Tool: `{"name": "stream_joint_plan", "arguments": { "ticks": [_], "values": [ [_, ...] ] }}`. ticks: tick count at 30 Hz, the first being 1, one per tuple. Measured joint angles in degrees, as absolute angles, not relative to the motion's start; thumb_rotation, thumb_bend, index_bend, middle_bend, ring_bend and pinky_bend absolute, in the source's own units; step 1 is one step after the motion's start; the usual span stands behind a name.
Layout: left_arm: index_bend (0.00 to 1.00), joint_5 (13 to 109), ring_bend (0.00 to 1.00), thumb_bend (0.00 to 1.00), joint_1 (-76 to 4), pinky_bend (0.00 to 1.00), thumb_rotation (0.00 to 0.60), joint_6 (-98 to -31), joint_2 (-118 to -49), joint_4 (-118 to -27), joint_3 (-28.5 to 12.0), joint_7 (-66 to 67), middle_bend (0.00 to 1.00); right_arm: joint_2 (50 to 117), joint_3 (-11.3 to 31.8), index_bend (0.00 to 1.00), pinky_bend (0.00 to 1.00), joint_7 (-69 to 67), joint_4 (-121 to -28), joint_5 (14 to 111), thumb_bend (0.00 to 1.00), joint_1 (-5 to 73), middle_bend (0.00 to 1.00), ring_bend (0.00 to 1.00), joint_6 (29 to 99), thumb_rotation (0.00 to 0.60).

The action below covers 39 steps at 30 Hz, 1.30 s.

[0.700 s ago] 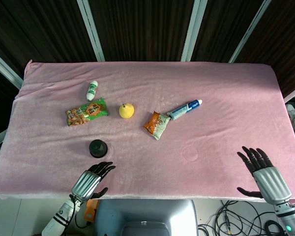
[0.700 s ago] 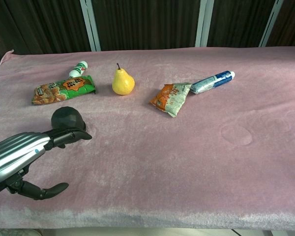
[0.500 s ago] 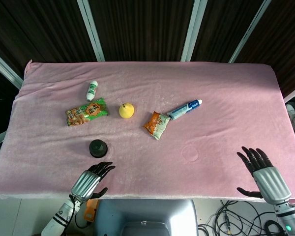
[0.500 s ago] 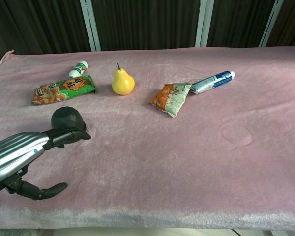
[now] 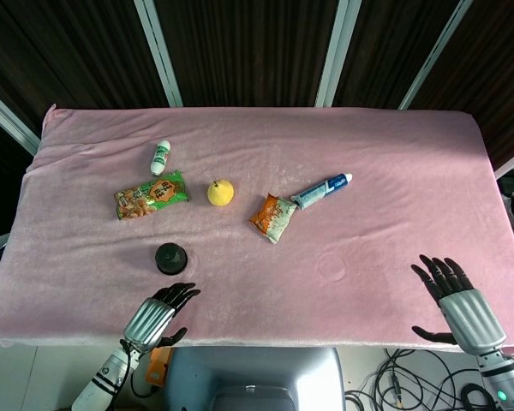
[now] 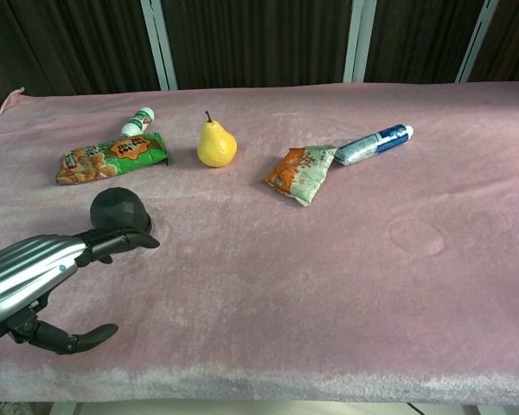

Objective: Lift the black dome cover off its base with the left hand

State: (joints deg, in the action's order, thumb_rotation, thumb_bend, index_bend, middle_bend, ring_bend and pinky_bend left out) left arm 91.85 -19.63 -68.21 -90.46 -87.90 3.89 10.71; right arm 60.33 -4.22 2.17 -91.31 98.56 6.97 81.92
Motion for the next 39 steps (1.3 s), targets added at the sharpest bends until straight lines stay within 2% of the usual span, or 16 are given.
{"name": "stream_joint_plan", "arguments": {
  "ticks": [11,20,24,29,34,39],
  "values": [
    [0.17,90.79,0.12,0.31,-20.16,0.29,0.6,-69.38,-90.05,-86.81,1.7,11.46,0.11,60.08,-4.29,0.0,0.17,1.8,-91.32,98.6,0.0,7.38,0.0,0.05,81.28,0.6],
    [0.14,86.58,0.11,0.31,-20.56,0.29,0.6,-69.95,-85.66,-87.65,-1.75,14.28,0.1,60.07,-4.38,0.0,0.17,1.54,-91.23,98.69,0.0,7.39,0.0,0.05,81.32,0.6],
    [0.14,84.53,0.11,0.31,-21.07,0.24,0.6,-69.49,-84.06,-88.13,-3.14,14.47,0.09,60.01,-4.51,0.0,0.17,1.82,-91.37,98.89,0.0,7.55,0.0,0.05,81.01,0.6],
    [0.12,82.36,0.08,0.31,-22.18,0.21,0.6,-67.33,-83.64,-87.55,-4.18,14.0,0.07,59.86,-4.61,0.0,0.17,1.72,-91.44,98.98,0.0,7.67,0.0,0.05,80.83,0.6],
    [0.09,79.45,0.01,0.31,-24.3,0.21,0.6,-63.39,-83.88,-85.38,-5.38,13.52,0.02,59.85,-4.69,0.0,0.17,1.63,-91.4,99.1,0.0,7.66,0.0,0.05,80.9,0.6],
    [0.06,75.87,0.0,0.3,-26.56,0.2,0.6,-59.8,-85.21,-82.17,-6.67,13.51,0.0,59.8,-4.84,0.0,0.17,1.53,-91.3,99.5,0.0,7.77,0.0,0.05,80.87,0.6]
  ]
}}
